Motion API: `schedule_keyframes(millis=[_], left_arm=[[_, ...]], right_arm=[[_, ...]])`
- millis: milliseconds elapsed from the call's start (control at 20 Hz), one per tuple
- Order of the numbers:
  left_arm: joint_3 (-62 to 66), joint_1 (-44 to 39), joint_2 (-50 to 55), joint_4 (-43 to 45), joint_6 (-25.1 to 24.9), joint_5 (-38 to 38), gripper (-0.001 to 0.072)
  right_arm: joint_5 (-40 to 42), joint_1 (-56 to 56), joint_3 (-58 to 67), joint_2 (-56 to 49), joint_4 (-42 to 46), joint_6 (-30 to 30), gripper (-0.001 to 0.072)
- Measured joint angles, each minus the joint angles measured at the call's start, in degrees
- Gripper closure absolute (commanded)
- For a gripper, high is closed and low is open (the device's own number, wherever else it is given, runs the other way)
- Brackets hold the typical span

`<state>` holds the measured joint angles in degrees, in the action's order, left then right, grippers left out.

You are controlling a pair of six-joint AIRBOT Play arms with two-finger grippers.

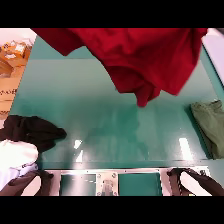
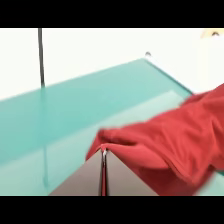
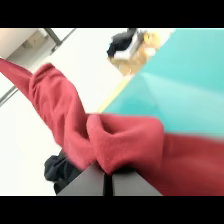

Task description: Fold the shirts.

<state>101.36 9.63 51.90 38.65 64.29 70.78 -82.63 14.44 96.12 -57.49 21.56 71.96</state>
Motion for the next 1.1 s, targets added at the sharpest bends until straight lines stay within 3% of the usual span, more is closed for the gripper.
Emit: schedule_keyframes(millis=[200, 400, 650, 800, 850, 900, 1000, 1100], left_arm=[[3.2, 0.1, 0.0, 2.7, 1.7, 2.7, 0.0688], [-0.6, 0.1, 1.5, 6.1, 4.0, 7.3, 0.0688], [-23.3, 0.1, 2.2, 7.2, 4.7, 6.2, 0.0687], [-43.1, 0.1, 2.4, 7.0, 3.1, -0.8, 0.0687], [-49.3, 0.1, 2.6, 7.0, 2.5, -4.2, 0.0688], [-54.3, 0.1, 3.1, 7.0, 2.2, -7.5, 0.0687], [-61.9, 0.1, 4.5, 6.8, 1.3, -13.4, 0.0687], [-65.9, 0.1, 6.0, 6.6, 0.7, -17.6, 0.0687]], right_arm=[[2.3, 0.0, 2.8, 0.4, 3.0, 1.0, 0.0696], [3.6, -0.5, 1.7, -5.6, 6.4, 2.1, 0.0695], [6.8, -7.5, -3.9, -20.7, 7.8, 0.5, 0.0695], [10.5, -13.1, -5.9, -32.3, 8.0, -1.0, 0.0687], [11.8, -14.9, -6.2, -36.3, 7.9, -1.3, 0.0666], [13.1, -16.3, -6.4, -39.7, 7.6, -1.5, 0.0586], [15.7, -18.0, -6.7, -45.6, 7.0, -1.6, 0.0337], [17.0, -17.7, -6.7, -48.6, 5.8, -1.5, 0.0388]])
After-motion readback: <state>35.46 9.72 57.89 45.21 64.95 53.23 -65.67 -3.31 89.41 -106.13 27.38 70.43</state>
